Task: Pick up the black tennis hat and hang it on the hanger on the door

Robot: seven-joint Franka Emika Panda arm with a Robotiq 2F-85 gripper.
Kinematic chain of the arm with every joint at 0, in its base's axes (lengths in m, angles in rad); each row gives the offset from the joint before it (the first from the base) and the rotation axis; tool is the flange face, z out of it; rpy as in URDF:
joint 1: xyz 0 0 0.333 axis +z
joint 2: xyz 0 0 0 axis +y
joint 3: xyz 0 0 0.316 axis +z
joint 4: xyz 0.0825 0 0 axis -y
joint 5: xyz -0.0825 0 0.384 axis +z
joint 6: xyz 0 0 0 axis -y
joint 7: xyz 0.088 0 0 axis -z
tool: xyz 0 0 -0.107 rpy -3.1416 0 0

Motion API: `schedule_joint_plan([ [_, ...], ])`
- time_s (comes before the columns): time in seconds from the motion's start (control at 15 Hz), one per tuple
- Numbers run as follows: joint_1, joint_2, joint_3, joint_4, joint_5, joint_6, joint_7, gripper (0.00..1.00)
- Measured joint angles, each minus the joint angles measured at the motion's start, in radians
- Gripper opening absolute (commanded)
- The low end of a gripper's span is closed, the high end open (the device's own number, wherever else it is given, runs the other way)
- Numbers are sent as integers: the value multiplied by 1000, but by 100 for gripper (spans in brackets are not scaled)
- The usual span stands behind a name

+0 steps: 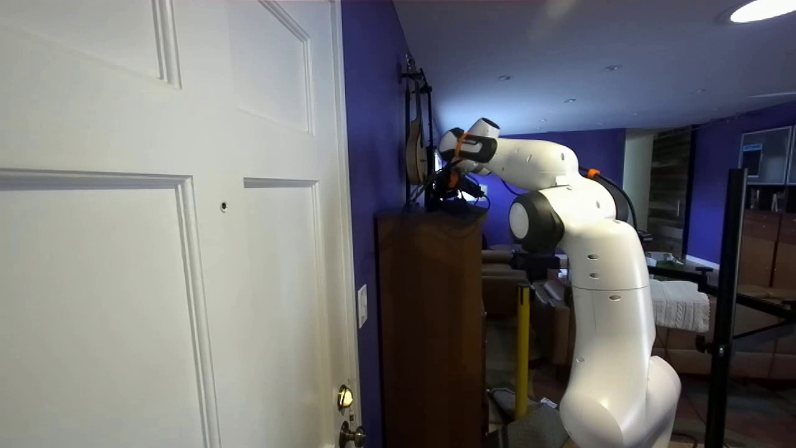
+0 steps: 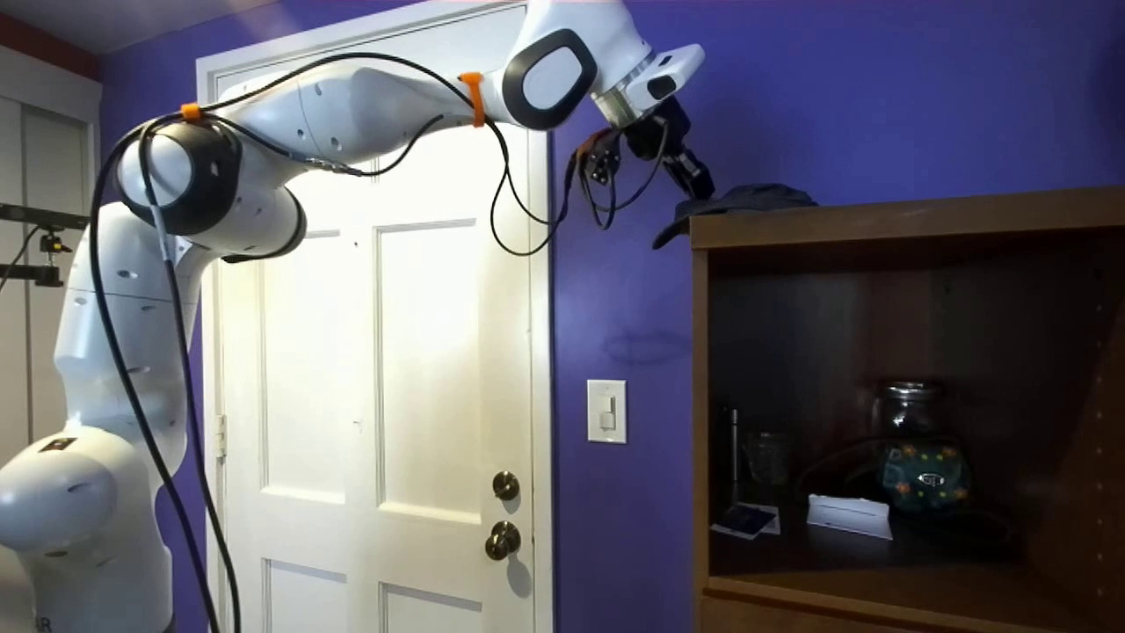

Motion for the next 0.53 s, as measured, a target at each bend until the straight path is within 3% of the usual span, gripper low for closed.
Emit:
schedule_joint_plan([
  [0.53, 1, -155, -3, -82, -4, -23, 137, 1],
])
